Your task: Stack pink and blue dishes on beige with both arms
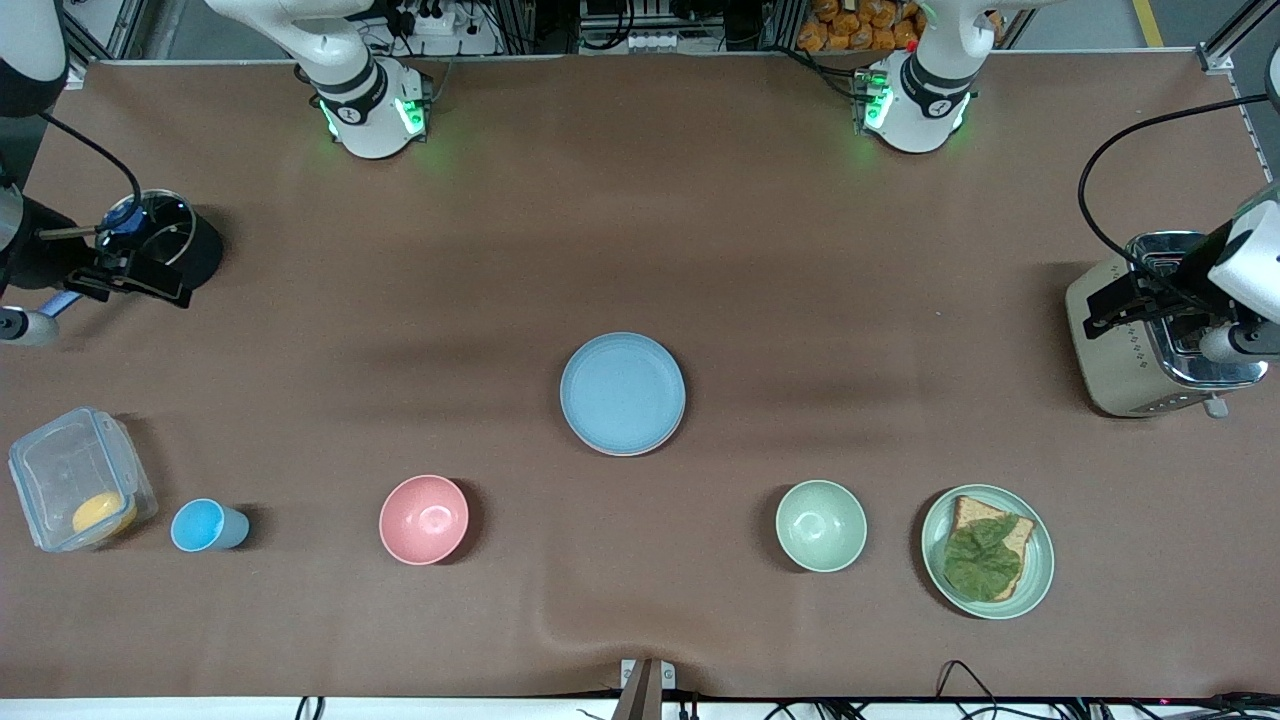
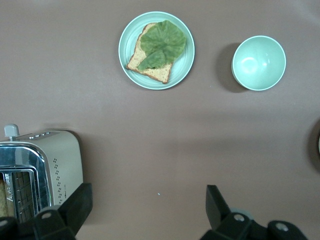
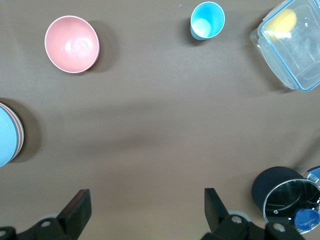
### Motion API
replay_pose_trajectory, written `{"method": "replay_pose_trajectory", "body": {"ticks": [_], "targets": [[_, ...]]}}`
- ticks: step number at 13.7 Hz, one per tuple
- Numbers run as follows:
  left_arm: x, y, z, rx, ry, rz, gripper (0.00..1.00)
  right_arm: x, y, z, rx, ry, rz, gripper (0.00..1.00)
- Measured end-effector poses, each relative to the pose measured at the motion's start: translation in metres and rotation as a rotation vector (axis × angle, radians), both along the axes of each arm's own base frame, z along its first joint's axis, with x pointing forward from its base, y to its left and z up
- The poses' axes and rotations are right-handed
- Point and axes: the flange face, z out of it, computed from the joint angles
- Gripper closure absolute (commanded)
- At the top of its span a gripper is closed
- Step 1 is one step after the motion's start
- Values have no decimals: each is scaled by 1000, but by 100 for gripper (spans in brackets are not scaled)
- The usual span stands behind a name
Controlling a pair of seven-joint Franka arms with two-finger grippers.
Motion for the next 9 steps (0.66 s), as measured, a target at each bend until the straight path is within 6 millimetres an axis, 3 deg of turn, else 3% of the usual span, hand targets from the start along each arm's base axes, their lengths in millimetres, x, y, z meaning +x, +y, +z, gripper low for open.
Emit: {"method": "replay_pose_trajectory", "body": {"ticks": [9], "targets": [[-1, 0, -1, 0, 37, -2, 0, 0, -1, 0, -3, 0, -1, 0]]}}
